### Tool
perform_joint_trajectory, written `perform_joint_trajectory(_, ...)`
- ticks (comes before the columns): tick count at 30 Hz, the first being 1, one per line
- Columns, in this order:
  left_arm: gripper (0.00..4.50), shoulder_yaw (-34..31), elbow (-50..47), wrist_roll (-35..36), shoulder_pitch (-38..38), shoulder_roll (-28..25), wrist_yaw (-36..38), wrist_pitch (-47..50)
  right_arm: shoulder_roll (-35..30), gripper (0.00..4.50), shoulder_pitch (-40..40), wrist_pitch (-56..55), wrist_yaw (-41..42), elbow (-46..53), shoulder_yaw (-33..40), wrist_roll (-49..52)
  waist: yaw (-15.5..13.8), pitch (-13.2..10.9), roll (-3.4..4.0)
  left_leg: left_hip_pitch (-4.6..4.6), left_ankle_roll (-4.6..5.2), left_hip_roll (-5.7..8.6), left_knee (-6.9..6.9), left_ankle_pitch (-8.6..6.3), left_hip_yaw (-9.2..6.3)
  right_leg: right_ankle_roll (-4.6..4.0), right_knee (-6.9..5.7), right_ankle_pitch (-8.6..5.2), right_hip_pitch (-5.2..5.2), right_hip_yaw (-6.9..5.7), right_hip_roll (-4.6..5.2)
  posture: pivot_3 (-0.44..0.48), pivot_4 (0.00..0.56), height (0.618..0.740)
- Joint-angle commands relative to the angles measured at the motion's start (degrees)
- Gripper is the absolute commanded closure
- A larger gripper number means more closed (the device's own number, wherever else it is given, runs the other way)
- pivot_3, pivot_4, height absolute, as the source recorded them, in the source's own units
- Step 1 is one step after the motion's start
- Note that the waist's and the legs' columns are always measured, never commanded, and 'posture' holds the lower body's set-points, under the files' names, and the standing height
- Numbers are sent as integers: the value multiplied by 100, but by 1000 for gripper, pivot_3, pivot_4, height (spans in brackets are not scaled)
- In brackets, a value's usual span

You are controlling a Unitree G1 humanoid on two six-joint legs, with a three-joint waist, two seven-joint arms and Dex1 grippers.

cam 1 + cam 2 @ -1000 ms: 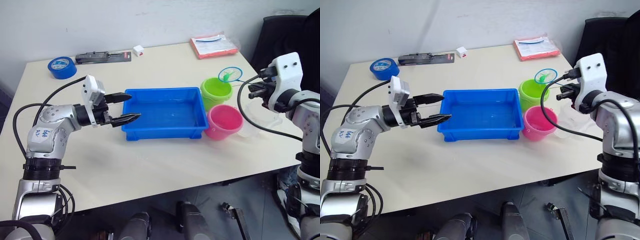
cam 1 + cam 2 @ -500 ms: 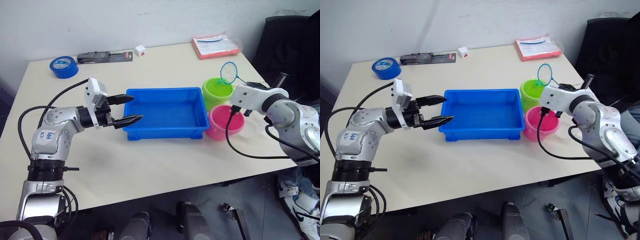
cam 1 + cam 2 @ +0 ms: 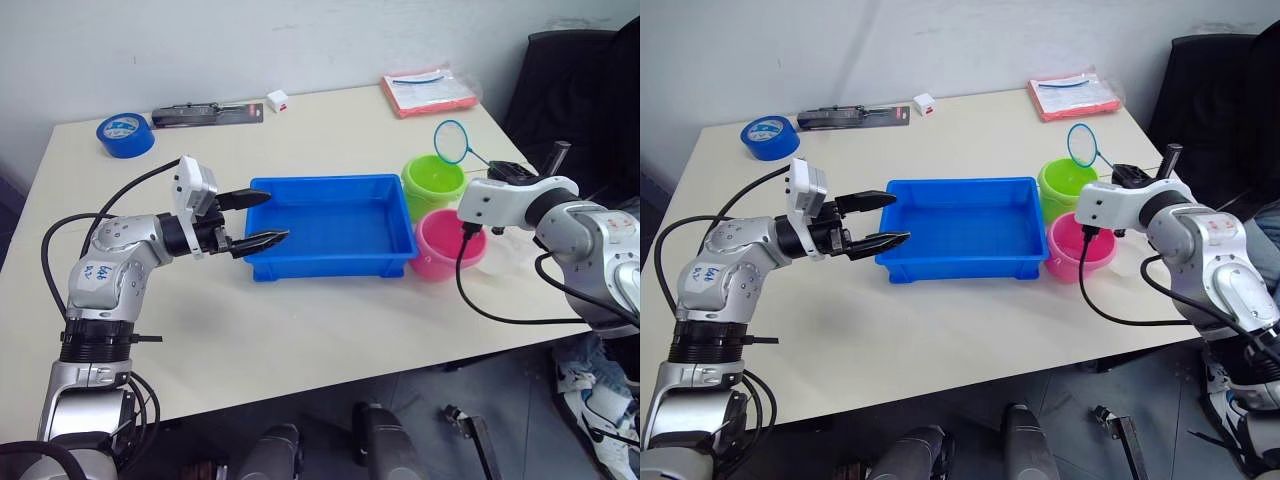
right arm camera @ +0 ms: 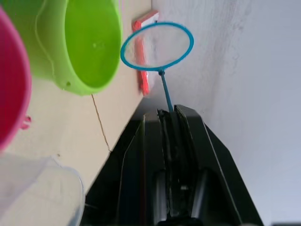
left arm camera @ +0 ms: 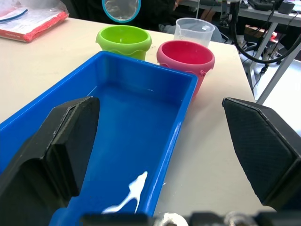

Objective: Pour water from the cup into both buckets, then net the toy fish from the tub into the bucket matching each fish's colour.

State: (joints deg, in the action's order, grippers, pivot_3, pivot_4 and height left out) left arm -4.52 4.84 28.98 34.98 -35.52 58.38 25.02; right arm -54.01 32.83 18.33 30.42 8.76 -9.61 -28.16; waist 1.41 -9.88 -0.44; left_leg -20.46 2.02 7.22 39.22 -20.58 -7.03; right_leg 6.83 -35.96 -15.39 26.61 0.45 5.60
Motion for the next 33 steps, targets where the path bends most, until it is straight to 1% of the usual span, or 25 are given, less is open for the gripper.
perform_joint_trajectory(1, 0, -104, -219, 35, -13, -104, 75, -43, 343, 3715, 145, 677, 543, 523, 887, 1012, -6, 0, 0, 0, 0, 1, 0, 0, 0, 0, -1, 0, 0, 1, 1, 0, 150, 740)
perform_joint_trajectory(5, 0, -130, -393, 100, -26, -391, 135, 289, 906, 3715, 443, 1849, 1304, 770, 1780, 2623, 1, 0, 0, 0, 0, 1, 2, 0, -3, 0, -1, 0, -3, 0, 2, 0, 150, 740)
perform_joint_trajectory(8, 0, -166, -611, 159, -80, -620, 218, 506, 949, 3715, 250, 2123, 2026, 1093, 2035, 3647, -2, 0, 0, 0, 0, -1, -2, 0, -12, 0, 4, 0, -4, -2, 1, 0, 150, 740)
perform_joint_trajectory(10, 0, -246, -823, 316, -133, -795, 289, 748, 1042, 3715, 141, 2383, 2357, 1271, 2157, 4327, -4, 0, 0, 0, 0, -2, -4, 0, -15, 0, 6, 0, -5, -1, 2, 0, 150, 740)
perform_joint_trajectory(11, 0, -270, -938, 373, -186, -910, 351, 867, 1161, 3715, 80, 2328, 2365, 1309, 2217, 4544, -5, 0, 0, 0, 1, 0, -4, 0, -13, 0, 4, 0, -6, -1, 3, 0, 150, 740)
perform_joint_trajectory(12, 0, -271, -1048, 390, -252, -1024, 418, 932, 1208, 3715, 40, 2420, 2465, 1313, 2195, 4786, -6, 0, 0, 0, 1, 0, -1, 0, -13, 0, 4, 0, -7, -1, 4, 0, 150, 740)
perform_joint_trajectory(14, 0, -255, -1270, 381, -431, -1234, 555, 964, 1055, 3715, -84, 2382, 2880, 1372, 1962, 5083, -5, 0, 1, 0, 1, 0, 0, 0, -14, 0, 3, 0, -9, 1, 4, 0, 150, 740)
perform_joint_trajectory(18, 0, -265, -1761, 503, -890, -1595, 814, 1118, 856, 3715, -214, 2779, 3535, 1494, 1520, 5843, -2, -1, 1, 1, 2, -1, -3, -1, -14, 0, 6, 0, -9, 0, 4, 0, 150, 740)
perform_joint_trajectory(20, 0, -259, -2018, 522, -1078, -1719, 878, 1142, 852, 3715, -304, 2592, 3689, 1480, 1239, 5851, -10, -1, 1, 1, 2, -3, -4, -2, -15, 0, 6, 0, -9, 2, 4, 0, 150, 740)
perform_joint_trajectory(25, 0, -83, -2173, 459, -1214, -1800, 1066, 1013, 1020, 3715, -334, 2144, 3745, 1247, 573, 5606, -102, -1, 1, 2, 2, -2, 0, -2, -14, -1, 5, 0, -11, 2, 5, 0, 150, 740)
perform_joint_trajectory(28, 0, 200, -2161, 243, -1257, -1710, 1059, 851, 1259, 3715, -298, 1587, 3597, 922, -86, 5039, -136, 0, 1, 4, 1, -2, 0, -2, -12, -1, 7, 0, -13, 0, 4, 0, 150, 740)
perform_joint_trajectory(30, 0, 538, -2167, -2, -1371, -1588, 1030, 626, 1573, 3715, -217, 1189, 3493, 510, -554, 4639, -135, 0, 0, 5, 1, -1, 1, -2, -9, -1, 5, 0, -12, 1, 5, 0, 150, 740)
perform_joint_trajectory(33, 0, 774, -2067, -217, -1454, -1457, 1031, 374, 1817, 3715, -117, 791, 3513, 102, -853, 4347, -132, 0, 0, 8, 1, 0, 1, -2, -5, -2, 2, 1, -14, -2, 4, 0, 150, 740)
